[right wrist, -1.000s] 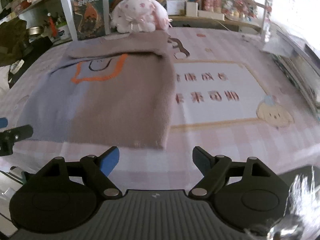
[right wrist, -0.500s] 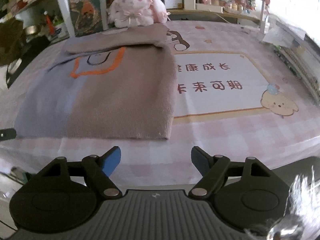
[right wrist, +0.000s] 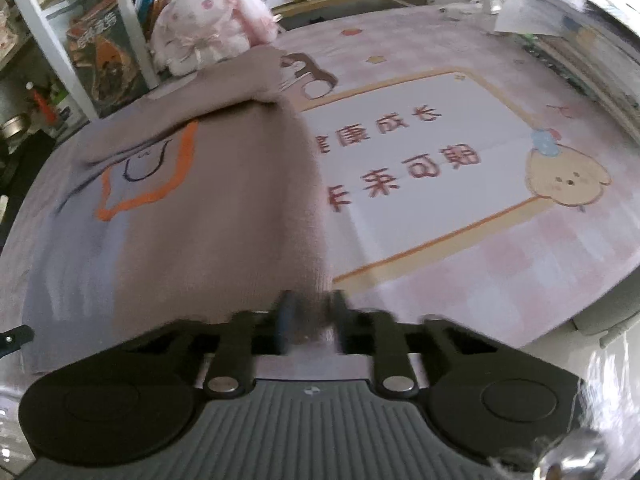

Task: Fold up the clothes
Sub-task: 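Grasp the lavender hem edge with the left gripper while the right gripper grasps the beige hem edge, then lift the hem with both grippers and fold it toward the collar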

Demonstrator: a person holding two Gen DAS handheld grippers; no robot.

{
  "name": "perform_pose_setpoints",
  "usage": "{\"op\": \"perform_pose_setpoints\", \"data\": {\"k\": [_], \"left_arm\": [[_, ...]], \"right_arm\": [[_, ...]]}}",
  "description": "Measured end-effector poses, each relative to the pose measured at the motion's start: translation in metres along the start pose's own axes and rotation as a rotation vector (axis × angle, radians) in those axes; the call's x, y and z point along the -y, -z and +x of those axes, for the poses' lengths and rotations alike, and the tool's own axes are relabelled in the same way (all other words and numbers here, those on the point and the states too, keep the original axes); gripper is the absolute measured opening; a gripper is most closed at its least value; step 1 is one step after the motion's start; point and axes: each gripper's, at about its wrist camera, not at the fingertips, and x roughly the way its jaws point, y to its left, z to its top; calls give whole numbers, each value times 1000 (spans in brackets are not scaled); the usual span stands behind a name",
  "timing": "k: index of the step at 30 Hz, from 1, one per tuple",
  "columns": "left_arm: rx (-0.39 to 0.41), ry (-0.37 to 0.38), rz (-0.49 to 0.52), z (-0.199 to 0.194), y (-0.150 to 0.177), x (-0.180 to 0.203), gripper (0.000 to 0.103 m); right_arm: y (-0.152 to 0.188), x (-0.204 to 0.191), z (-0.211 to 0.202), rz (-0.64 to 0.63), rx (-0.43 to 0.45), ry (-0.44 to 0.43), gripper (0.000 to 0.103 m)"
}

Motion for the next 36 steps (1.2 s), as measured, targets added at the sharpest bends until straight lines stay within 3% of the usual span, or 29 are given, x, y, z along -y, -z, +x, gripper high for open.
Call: {"op": "perform_pose_setpoints", "data": {"k": [5, 7, 10, 14, 17, 18, 19, 20, 29, 36], "left_arm": [[-24, 38, 18, -1, -7, 6, 14], [-69, 45, -28, 4, -7, -1, 24], [-114, 98, -140, 8, -4, -16, 28], [-113, 134, -196, 8, 0, -21, 30], [-101, 137, -192, 9, 1, -19, 27], [-95, 139, -192, 9, 2, -19, 23], [-96, 139, -191, 10, 2, -19, 6], [-103, 136, -193, 11, 2, -19, 4], [-62, 157, -161, -20, 10, -16, 4], [-72, 163, -177, -46, 40, -9, 4]], "right_arm": [[-3, -11, -10, 4, 62, -82, 10], [-5, -11, -6, 14, 42, -80, 12], [-7, -6, 0, 66, 12, -78, 18], [-9, 0, 4, 93, -1, -97, 21], [-11, 3, 10, 105, -13, -109, 23], [-11, 3, 11, 101, -15, -115, 23], [-12, 3, 12, 97, -17, -121, 16], [-12, 2, 13, 94, -18, -128, 12], [-2, 32, -17, 143, 5, -175, 6], [25, 57, -48, 184, -12, -230, 6]]}}
